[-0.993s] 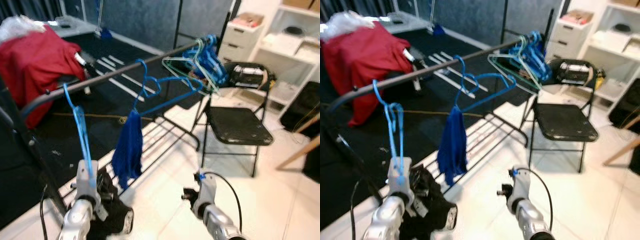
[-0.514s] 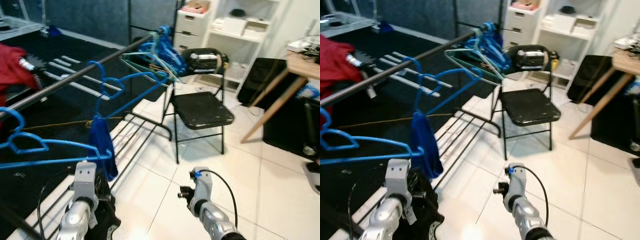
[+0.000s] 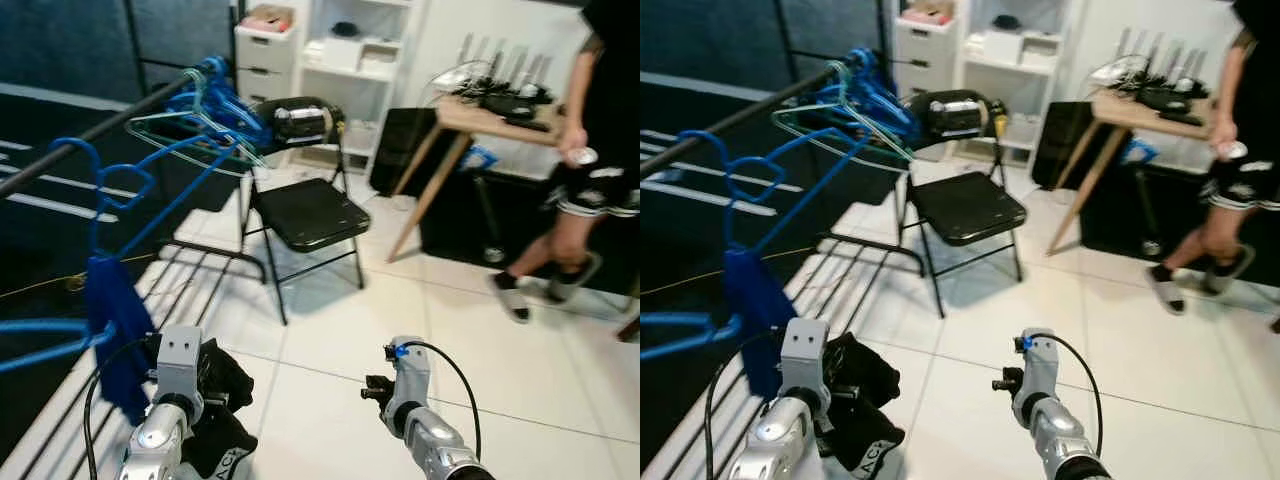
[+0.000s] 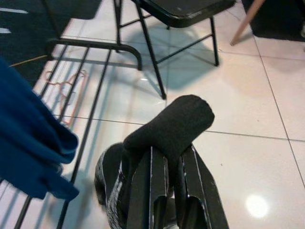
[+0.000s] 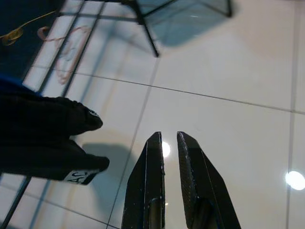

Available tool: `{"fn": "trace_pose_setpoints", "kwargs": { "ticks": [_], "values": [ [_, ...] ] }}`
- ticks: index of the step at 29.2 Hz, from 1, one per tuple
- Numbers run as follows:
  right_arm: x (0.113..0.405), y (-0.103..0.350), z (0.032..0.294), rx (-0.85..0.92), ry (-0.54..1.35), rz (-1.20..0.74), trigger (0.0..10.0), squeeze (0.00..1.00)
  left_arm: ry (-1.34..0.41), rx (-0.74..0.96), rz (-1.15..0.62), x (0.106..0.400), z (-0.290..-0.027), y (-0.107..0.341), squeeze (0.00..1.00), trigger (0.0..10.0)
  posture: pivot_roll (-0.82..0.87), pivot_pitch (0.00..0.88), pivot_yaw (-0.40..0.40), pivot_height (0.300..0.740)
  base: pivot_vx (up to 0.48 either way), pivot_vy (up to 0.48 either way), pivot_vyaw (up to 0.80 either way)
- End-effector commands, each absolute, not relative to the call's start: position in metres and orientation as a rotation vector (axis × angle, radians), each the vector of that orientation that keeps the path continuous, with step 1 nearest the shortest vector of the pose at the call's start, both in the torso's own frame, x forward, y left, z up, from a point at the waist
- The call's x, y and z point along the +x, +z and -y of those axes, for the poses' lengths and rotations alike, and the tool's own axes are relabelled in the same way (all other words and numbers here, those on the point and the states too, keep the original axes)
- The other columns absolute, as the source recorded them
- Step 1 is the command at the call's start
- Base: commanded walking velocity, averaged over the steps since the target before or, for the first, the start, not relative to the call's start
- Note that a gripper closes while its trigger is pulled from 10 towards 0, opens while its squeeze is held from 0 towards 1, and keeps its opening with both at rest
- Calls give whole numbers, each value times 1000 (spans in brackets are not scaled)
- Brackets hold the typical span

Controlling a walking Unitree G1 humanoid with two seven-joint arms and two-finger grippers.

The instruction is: Hang hanger

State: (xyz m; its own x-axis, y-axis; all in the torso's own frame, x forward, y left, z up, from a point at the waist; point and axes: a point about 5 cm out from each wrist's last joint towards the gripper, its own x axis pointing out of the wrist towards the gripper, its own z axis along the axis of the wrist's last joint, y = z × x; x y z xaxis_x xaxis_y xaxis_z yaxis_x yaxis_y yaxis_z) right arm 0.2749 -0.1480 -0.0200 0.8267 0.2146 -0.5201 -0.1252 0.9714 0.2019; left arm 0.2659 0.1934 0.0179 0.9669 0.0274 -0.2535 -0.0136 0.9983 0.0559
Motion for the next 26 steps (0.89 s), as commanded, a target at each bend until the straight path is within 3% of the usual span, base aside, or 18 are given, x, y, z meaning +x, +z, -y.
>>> {"fn": "trace_pose_setpoints", "kwargs": {
  "ticks": [1,16,26],
  "values": [
    [274,-22,150,146,181,-584,10000,0,28,32,-222,269,-190,24,0,10000,-20,51,-102,740,0,0,-800],
    [274,-21,157,143,147,-568,10000,0,53,-16,-216,284,-189,29,0,10000,-50,4,-73,740,0,0,-800],
    [274,-20,154,131,177,-556,10000,0,44,14,-220,276,-190,24,0,10000,-16,0,-94,740,0,0,-800]
  ]
}}
